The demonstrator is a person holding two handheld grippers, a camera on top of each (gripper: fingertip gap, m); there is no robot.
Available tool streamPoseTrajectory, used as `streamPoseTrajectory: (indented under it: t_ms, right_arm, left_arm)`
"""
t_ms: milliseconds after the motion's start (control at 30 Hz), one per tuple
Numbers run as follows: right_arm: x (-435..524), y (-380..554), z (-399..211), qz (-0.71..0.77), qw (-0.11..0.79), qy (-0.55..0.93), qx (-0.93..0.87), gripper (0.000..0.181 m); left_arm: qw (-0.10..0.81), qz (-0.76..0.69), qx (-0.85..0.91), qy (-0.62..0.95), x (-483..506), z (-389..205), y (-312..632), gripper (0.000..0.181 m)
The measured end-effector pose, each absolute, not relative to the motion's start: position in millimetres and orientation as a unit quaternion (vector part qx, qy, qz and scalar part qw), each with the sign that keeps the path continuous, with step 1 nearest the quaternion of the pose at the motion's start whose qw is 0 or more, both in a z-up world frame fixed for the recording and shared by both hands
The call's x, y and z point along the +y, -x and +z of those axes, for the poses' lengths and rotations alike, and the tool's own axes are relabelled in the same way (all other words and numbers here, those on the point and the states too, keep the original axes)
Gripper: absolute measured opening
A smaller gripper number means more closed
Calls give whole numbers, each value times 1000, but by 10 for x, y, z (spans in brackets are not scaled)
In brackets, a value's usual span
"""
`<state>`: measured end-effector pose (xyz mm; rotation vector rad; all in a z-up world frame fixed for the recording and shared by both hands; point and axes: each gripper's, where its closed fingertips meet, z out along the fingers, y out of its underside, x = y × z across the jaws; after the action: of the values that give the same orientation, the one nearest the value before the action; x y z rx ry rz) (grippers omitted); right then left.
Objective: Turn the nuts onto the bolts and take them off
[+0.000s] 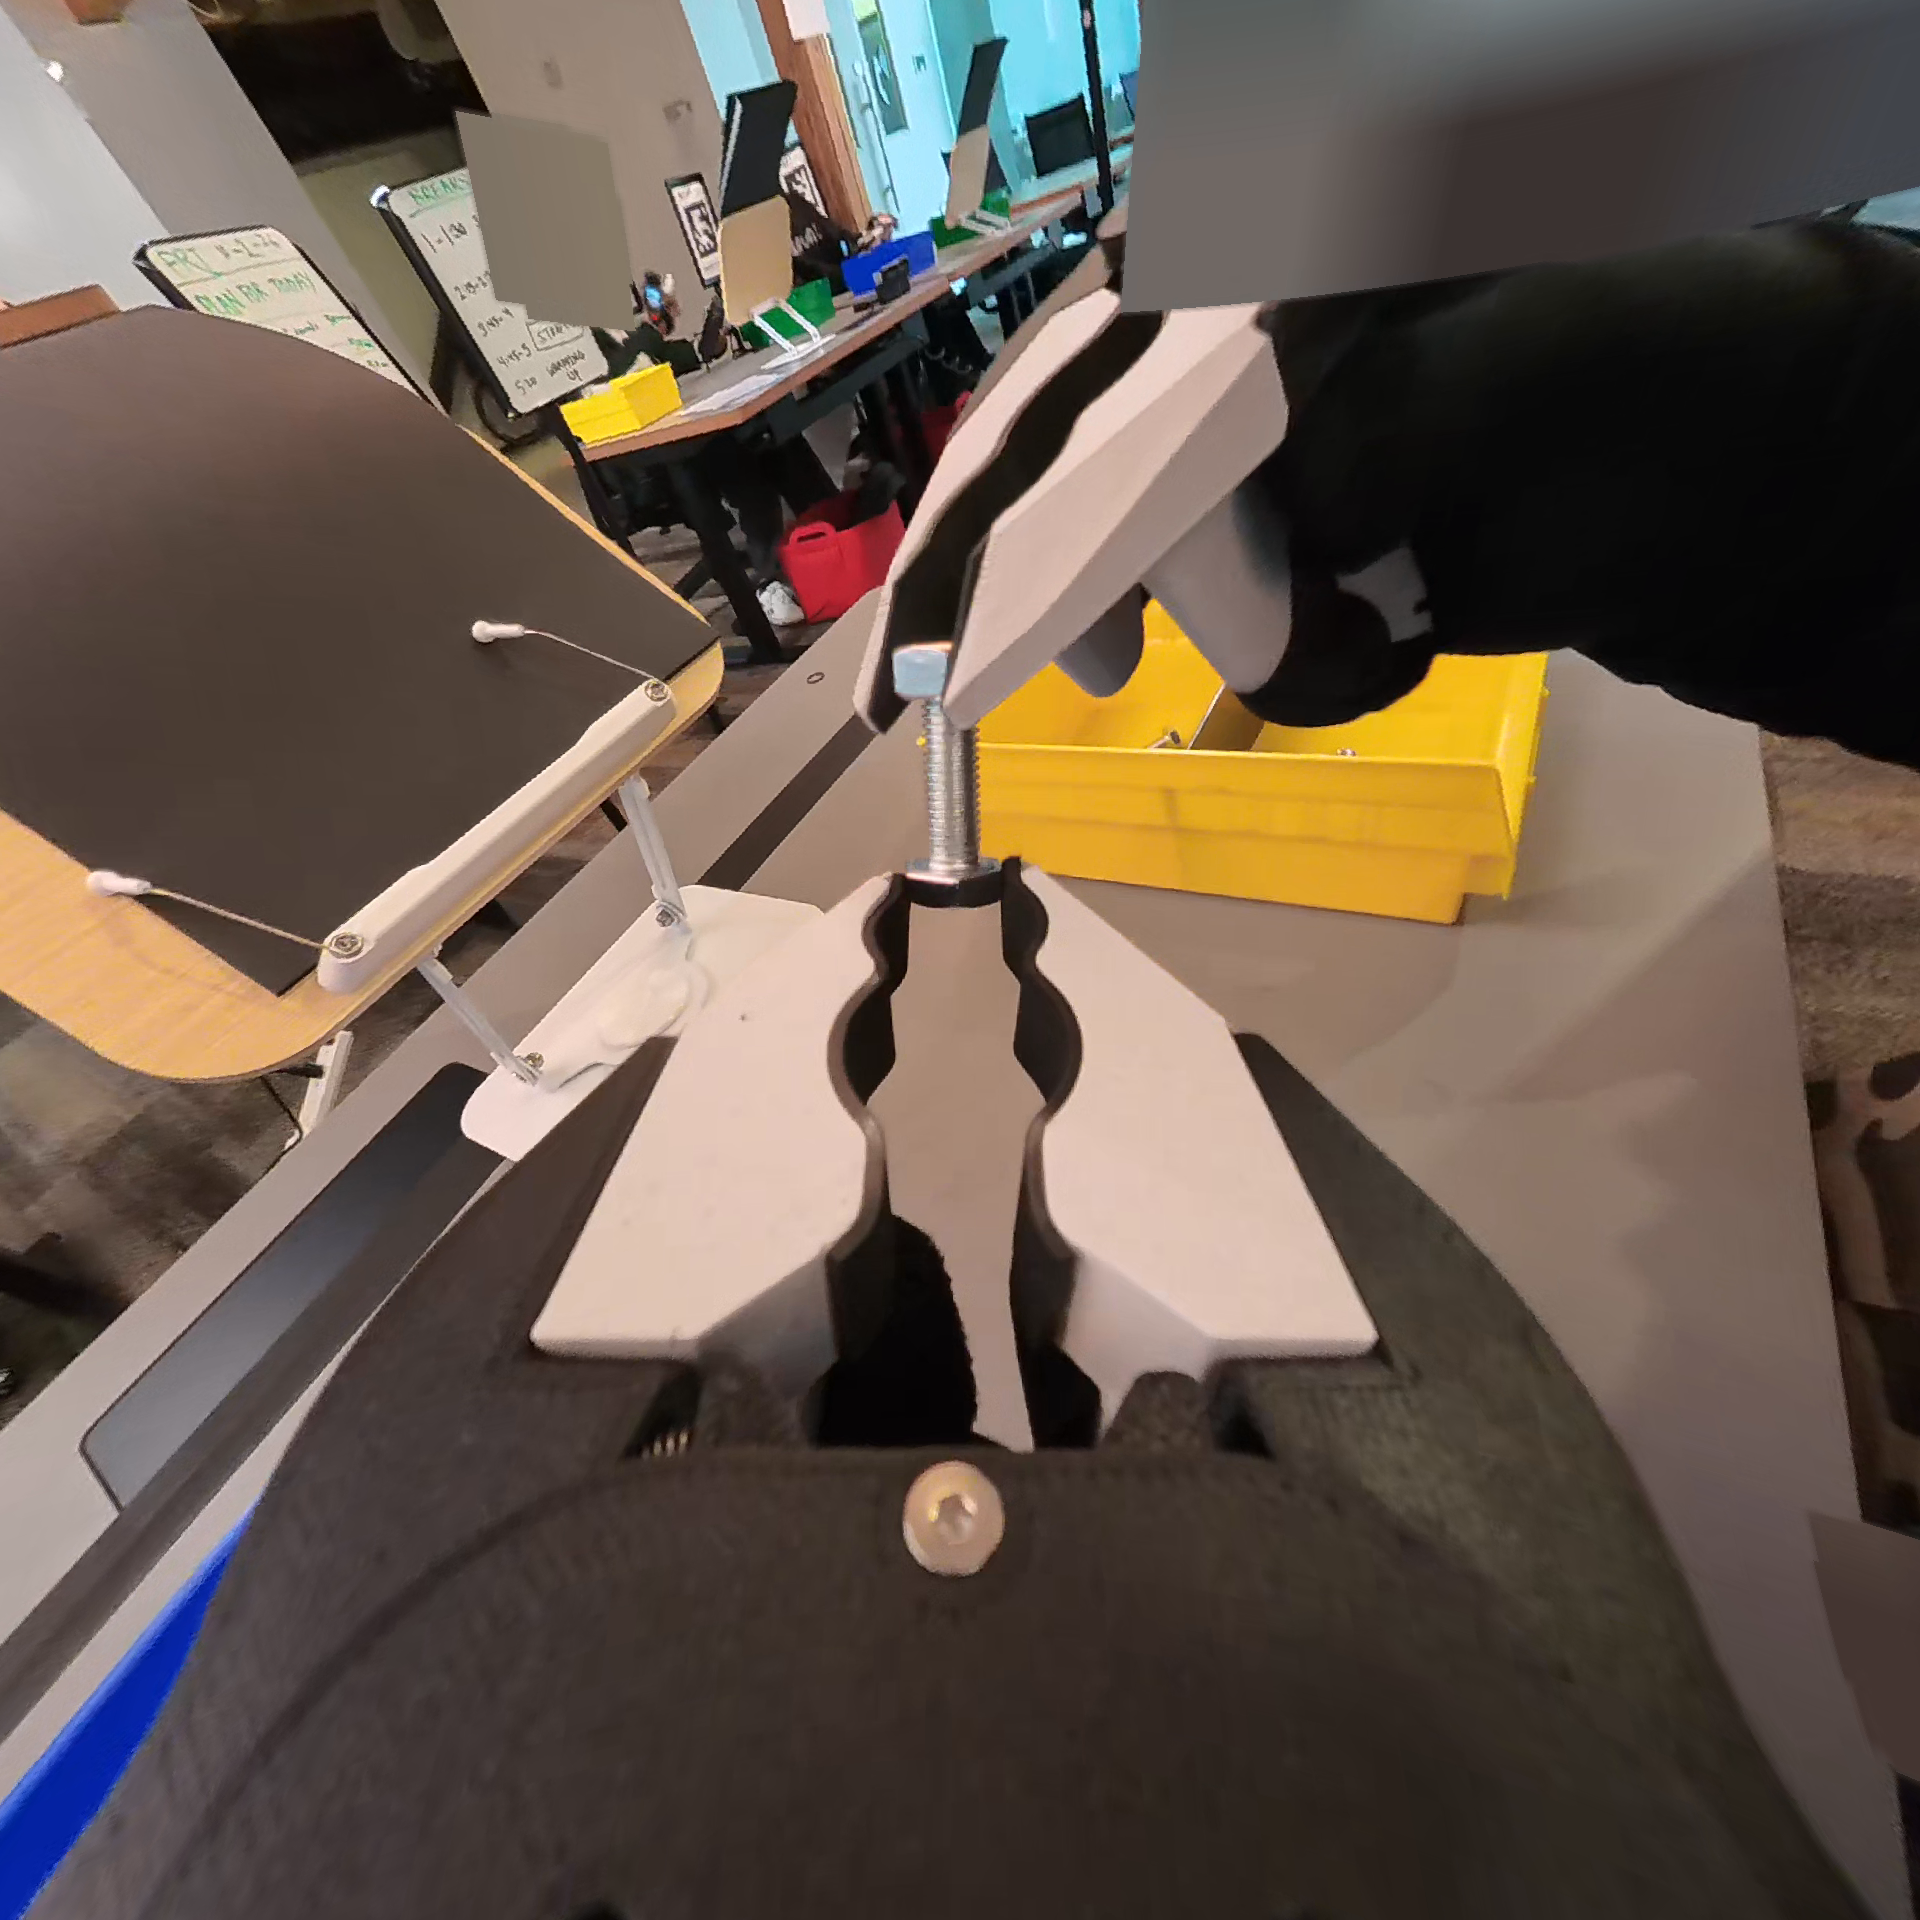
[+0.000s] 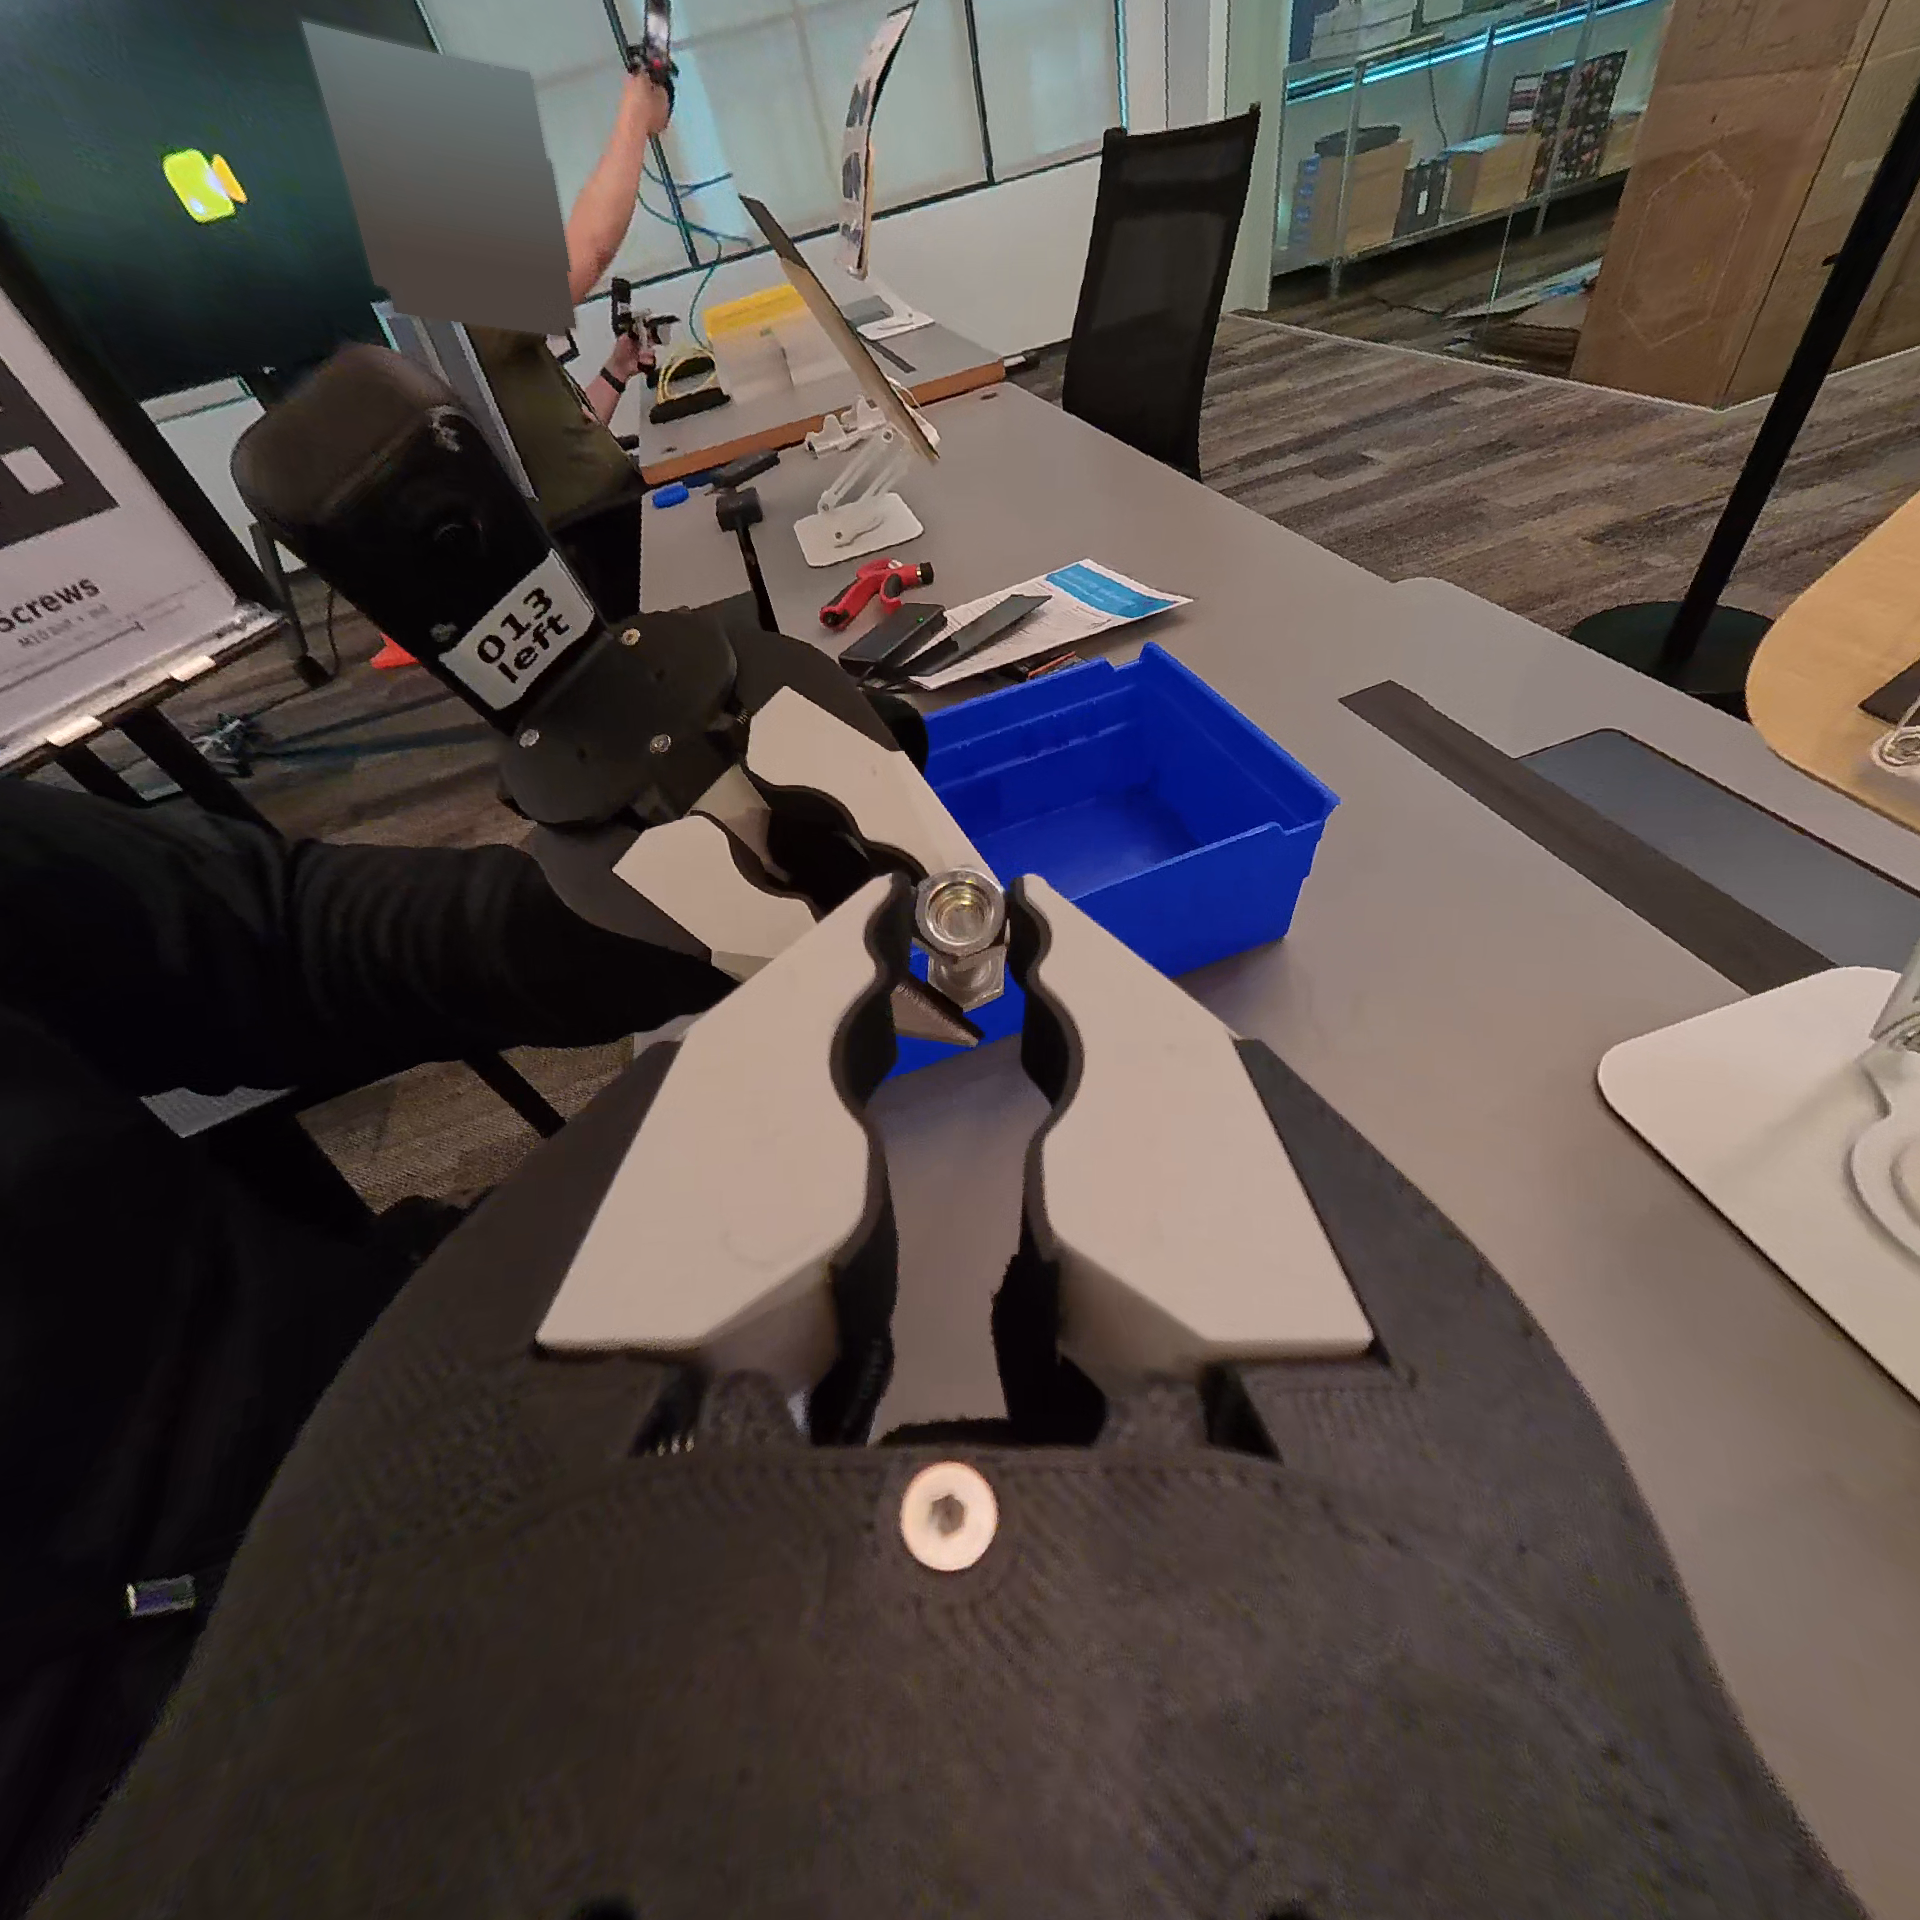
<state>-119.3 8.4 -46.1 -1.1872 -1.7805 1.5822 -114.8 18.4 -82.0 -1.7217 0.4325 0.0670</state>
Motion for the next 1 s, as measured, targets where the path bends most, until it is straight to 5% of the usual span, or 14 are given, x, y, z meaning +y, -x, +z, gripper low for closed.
streamPoseTrajectory:
  t_ms: [467,733,1000]
  right_arm:
    - [17,1072,-582,398,317,279,-814,16]
    - [47,1073,-635,187,445,141,-864,16]
    - [53,1078,-573,209,490,152,-832,17]
  left_arm:
    - [585,-126,205,774,84,-885,1022,16]
    - [582,-250,167,756,30,-857,1026,16]
    - [593,-306,143,731,6,-761,1049,16]
